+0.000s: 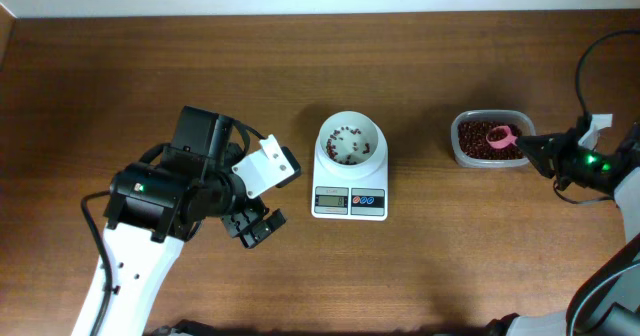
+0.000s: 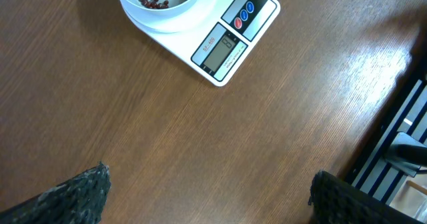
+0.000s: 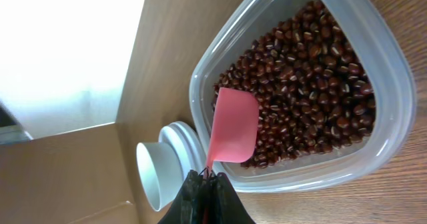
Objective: Scoop and weigh 50g on scale
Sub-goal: 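Dip the scoop into the red beans and lift it with the right gripper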
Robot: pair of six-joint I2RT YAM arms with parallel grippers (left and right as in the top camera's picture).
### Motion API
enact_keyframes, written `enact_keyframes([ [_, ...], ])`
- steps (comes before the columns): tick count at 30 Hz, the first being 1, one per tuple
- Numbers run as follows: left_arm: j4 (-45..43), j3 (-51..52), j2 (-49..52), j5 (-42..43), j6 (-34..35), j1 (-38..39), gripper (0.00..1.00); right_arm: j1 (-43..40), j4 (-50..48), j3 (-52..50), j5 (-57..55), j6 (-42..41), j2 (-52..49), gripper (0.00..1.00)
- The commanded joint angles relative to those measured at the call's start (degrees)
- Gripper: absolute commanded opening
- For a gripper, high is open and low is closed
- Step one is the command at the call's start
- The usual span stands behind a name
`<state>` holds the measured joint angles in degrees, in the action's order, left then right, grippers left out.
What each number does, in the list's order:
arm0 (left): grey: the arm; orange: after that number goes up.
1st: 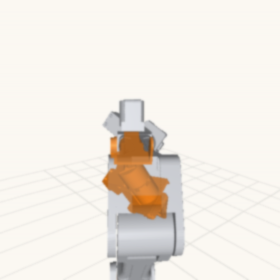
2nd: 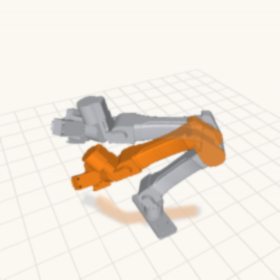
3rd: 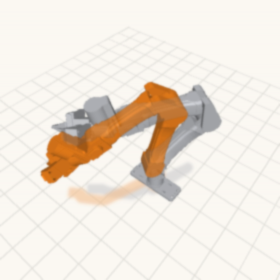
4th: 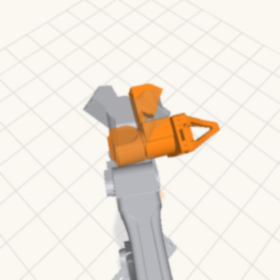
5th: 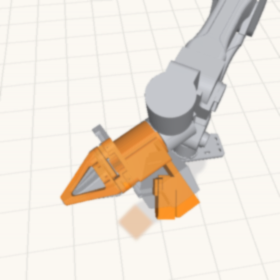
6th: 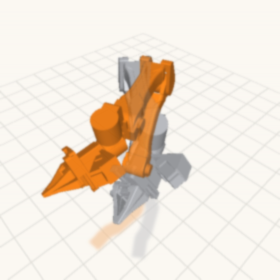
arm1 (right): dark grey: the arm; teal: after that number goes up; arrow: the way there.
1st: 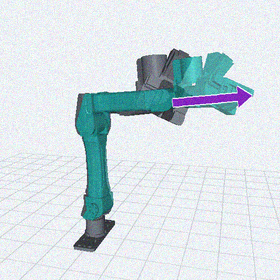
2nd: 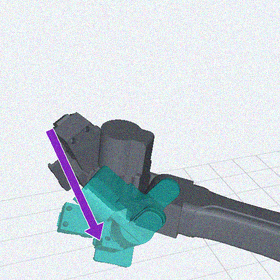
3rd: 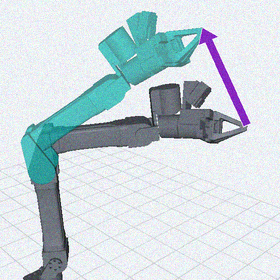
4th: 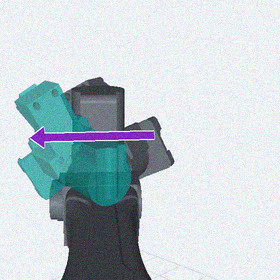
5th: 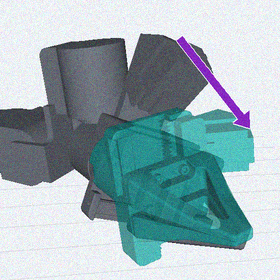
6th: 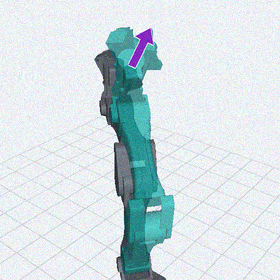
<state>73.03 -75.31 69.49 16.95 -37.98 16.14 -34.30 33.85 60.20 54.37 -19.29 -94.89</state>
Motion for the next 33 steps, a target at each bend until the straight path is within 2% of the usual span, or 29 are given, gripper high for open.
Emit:
enact_keyframes([
  [1, -0.09, 0.28, -0.09, 0.20, -0.90, -0.33, 0.99, -1.22, -0.20, -0.02, 4.85, 0.39, -0.31, 0.04],
  [5, -0.09, 0.28, -0.09, 0.20, -0.90, -0.33, 0.99, -2.14, -0.24, -0.02, 6.67, 0.63, -0.31, 0.04],
  [6, -0.07, 0.28, -0.09, 0.20, -0.90, -0.33, 0.99, -2.14, -0.61, -0.04, 4.26, 1.18, -0.33, 0.04],
  [8, -0.07, 0.28, -0.09, 0.20, -0.90, -0.33, 0.99, -2.14, -0.24, -0.02, 7.39, 1.14, -0.33, 0.04],
  [9, -0.07, 0.28, -0.09, 0.20, -0.90, -0.33, 0.99, -2.14, -0.22, -0.04, 5.57, 3.54, -0.33, 0.04],
  [10, -0.09, 0.28, -0.09, 0.20, -0.90, -0.33, 0.99, -2.16, 0.07, -0.04, 0.70, 2.19, -0.39, 0.04],
  [11, -0.07, 0.28, -0.09, 0.20, -0.90, -0.33, 0.99, -2.21, 0.20, -0.04, 2.45, 0.87, -0.42, 0.04],
  [12, -0.07, 0.28, -0.09, 0.20, -0.90, -0.33, 0.99, -2.08, -0.22, -0.04, 5.33, 3.17, -0.42, 0.04],
  [14, -0.07, 0.28, -0.09, 0.20, -0.90, -0.33, 0.99, -2.16, -0.17, -0.04, -0.42, 2.14, -0.42, 0.04],
  [23, -0.09, 0.28, -0.09, 0.20, -0.90, -0.33, 0.99, -2.08, -0.20, -0.04, 14.80, 2.32, -0.42, 0.04],
  [27, -0.09, 0.28, -0.09, 0.20, -0.90, -0.33, 0.99, -1.68, -0.17, -0.04, 15.96, 2.32, -0.42, 0.04],
  [33, -0.07, 0.28, -0.09, 0.20, -0.90, -0.33, 0.99, 6.54, -1.81, -0.02, 17.18, 1.97, -0.42, 0.04],
])
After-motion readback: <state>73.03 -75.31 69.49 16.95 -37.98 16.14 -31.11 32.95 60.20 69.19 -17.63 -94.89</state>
